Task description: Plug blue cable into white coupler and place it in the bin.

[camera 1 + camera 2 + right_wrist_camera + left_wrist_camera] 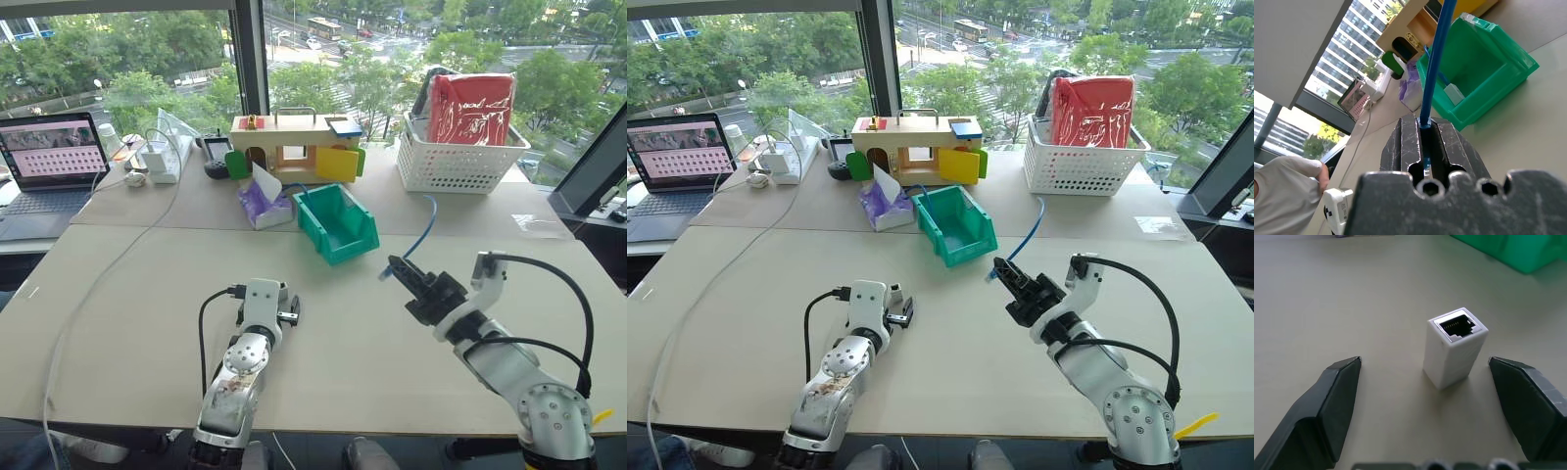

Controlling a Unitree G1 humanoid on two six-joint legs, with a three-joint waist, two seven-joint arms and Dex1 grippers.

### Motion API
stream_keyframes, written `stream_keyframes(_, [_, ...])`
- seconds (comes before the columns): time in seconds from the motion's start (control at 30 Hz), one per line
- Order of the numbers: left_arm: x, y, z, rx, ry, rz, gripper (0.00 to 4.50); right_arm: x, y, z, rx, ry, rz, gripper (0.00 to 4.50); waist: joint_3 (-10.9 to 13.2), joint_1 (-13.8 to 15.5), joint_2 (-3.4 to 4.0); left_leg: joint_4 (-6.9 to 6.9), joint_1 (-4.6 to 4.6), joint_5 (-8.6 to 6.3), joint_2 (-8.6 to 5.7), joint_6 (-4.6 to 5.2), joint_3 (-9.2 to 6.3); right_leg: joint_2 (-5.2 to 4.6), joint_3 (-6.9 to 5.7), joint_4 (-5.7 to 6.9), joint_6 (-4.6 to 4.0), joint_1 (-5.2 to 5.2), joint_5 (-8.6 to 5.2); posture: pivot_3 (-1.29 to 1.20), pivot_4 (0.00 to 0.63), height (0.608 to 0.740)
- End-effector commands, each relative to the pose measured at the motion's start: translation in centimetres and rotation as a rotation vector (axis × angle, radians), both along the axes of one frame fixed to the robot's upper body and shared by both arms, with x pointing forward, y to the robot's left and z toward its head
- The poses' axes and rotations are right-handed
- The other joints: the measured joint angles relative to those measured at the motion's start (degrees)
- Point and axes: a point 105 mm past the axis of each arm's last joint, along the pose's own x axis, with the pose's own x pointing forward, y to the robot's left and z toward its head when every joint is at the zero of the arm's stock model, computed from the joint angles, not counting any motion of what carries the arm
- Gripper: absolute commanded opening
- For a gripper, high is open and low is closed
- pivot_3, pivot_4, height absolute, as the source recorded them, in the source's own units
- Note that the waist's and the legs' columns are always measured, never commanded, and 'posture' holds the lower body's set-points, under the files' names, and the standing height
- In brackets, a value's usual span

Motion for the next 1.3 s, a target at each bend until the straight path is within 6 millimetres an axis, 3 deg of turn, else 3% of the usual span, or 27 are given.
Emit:
stream_keyframes(0.03, [0.6,-0.6,0.1,-0.025,-0.016,-0.002,4.48,-0.1,-0.1,1.2,0.003,-0.052,-0.010,0.00,0.00,0.03,0.00,0.00,0.00,0.00,0.00,0.00,0.00,0.00,0.00,0.00,0.00,0.00,0.00,0.00,0.150,0.716])
stream_keyframes(0.27, [1.3,-1.4,0.2,-0.055,-0.027,-0.013,4.48,-0.1,0.0,1.2,0.007,-0.056,-0.019,0.00,0.00,0.12,0.00,0.00,-0.01,0.00,-0.03,0.00,-0.03,0.00,0.01,0.00,0.01,0.01,0.01,0.00,0.150,0.716])
stream_keyframes(0.37, [1.2,-1.3,-0.2,-0.087,-0.002,-0.007,3.79,-0.1,-0.1,1.0,0.006,-0.048,-0.027,0.00,0.00,0.12,0.00,0.00,0.00,0.00,-0.03,0.00,-0.03,0.00,0.01,0.00,0.01,0.02,0.01,0.00,0.150,0.716])
stream_keyframes(0.57, [1.0,-0.1,-0.6,-0.052,0.021,0.002,1.51,-0.2,-0.2,0.7,0.007,-0.040,-0.031,0.00,0.00,0.17,0.00,0.00,0.00,0.00,-0.05,0.00,-0.03,-0.02,0.01,-0.01,0.02,0.03,0.01,0.00,0.150,0.716])
stream_keyframes(0.67, [0.8,0.3,-0.3,-0.028,0.008,-0.036,0.66,-0.1,-0.1,0.6,0.012,-0.037,-0.031,0.00,-0.01,0.12,0.00,0.00,0.00,0.00,-0.05,0.00,-0.02,-0.03,0.01,-0.01,0.03,0.03,0.01,0.00,0.150,0.716])
stream_keyframes(0.93, [-2.3,-1.6,2.2,-0.076,-0.092,-0.651,0.67,0.4,0.6,0.3,0.040,-0.044,-0.036,0.00,0.00,-0.10,0.00,0.00,-0.02,0.00,0.02,0.00,0.01,0.00,-0.02,0.01,-0.22,-0.02,0.11,0.00,0.150,0.716])
stream_keyframes(1.0, [-3.5,-2.2,2.9,-0.035,-0.094,-0.916,0.67,0.4,0.7,0.2,0.050,-0.053,-0.047,0.00,0.00,-0.08,0.00,0.00,-0.02,0.00,0.03,0.00,0.03,0.00,-0.01,0.00,-0.21,-0.04,0.09,0.00,0.150,0.716])
stream_keyframes(1.1, [-4.4,-2.3,2.5,0.065,-0.068,-1.133,0.67,0.5,0.7,0.1,0.055,-0.063,-0.065,0.00,0.00,-0.11,0.01,0.00,-0.03,0.00,0.05,0.00,0.02,0.02,-0.05,0.02,-0.25,-0.08,0.07,0.00,0.150,0.716])
stream_keyframes(1.2, [-4.3,-2.4,1.9,0.145,-0.044,-1.224,0.67,0.5,0.7,-0.1,0.047,-0.071,-0.083,0.00,0.00,-0.16,0.01,0.00,-0.04,0.00,0.04,0.00,0.07,0.00,-0.02,-0.06,-0.26,-0.05,0.09,0.00,0.150,0.716])
stream_keyframes(1.3, [-3.5,-4.0,1.3,0.116,-0.001,-1.191,0.67,-0.4,2.6,-1.9,-0.101,-0.049,-0.036,0.00,0.00,-0.12,0.01,-0.02,-0.10,-0.01,0.05,0.01,0.03,0.01,-0.04,-0.07,-0.37,-0.08,0.15,0.00,0.150,0.716])
